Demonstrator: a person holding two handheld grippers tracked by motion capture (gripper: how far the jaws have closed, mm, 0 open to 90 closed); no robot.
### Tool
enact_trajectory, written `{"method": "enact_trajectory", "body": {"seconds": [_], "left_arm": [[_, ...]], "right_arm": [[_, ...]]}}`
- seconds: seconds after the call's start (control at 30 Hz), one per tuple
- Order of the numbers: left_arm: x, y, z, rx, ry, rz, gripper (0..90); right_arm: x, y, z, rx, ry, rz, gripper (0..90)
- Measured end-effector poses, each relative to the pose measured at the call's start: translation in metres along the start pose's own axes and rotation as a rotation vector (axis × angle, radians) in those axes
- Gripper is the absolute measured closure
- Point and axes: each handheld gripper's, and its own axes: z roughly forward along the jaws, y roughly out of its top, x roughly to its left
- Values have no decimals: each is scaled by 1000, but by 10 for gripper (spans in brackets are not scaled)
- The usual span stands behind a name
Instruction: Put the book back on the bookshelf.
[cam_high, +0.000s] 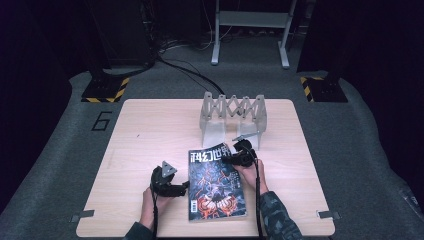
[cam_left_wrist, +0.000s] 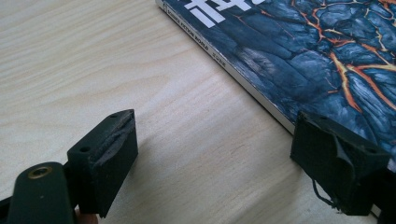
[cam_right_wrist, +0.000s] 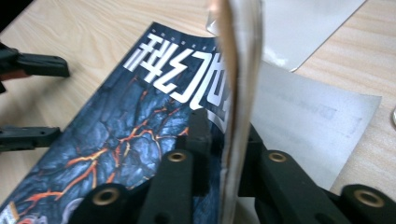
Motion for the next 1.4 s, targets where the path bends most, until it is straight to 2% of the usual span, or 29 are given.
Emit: {"method": "enact_trajectory", "body": {"seconds": [0.17, 0.4, 0.43, 0.53, 0.67, 0.7, 0.77, 0.8, 0.87, 1.03, 1.1, 1.17, 1.2, 1.27, 1.3, 1.33, 1.4], "left_arm": [[0, 0, 0, 0, 1, -2, 144], [0, 0, 0, 4, 0, 7, 144], [0, 0, 0, -1, 0, -2, 144], [0, 0, 0, 6, 1, 7, 144], [0, 0, 0, -3, 3, -6, 143], [-1, 0, 0, -5, 3, -10, 143], [0, 0, -1, 5, 1, 5, 144], [-1, 0, 0, -5, 4, -10, 145], [-1, 0, 0, -5, 4, -13, 148], [1, 0, -1, 0, 9, 10, 148], [1, 0, -1, 1, 12, 4, 145], [0, 2, -2, 24, 26, 18, 142], [1, 3, -3, 29, 17, 21, 142], [1, 4, -4, 18, 4, -20, 139], [3, 5, -5, 13, -15, -22, 134], [2, 6, -6, 5, -38, -66, 135], [2, 9, -7, -15, -57, -92, 137]], "right_arm": [[5, 1, -3, -14, 1, -15, 874], [10, 1, -7, -40, -1, -33, 883], [12, 1, -9, -47, 3, -35, 884], [17, 1, -12, -72, 3, -65, 885], [24, 2, -17, -97, 10, -94, 886], [25, 2, -17, -99, 8, -117, 886], [28, 2, -19, -109, 10, -122, 887], [29, 3, -19, -122, 15, -138, 887], [32, 4, -21, -145, 15, -163, 887], [39, 4, -24, -171, 18, -194, 887], [40, 4, -25, -181, 18, -204, 887], [43, 3, -29, -201, 18, -218, 887], [44, 3, -31, -208, 14, -225, 886], [48, 3, -33, -220, 11, -239, 887], [49, 3, -35, -225, 11, -247, 887], [51, 2, -36, -232, 10, -244, 886], [53, 2, -39, -242, 6, -251, 886]]}}
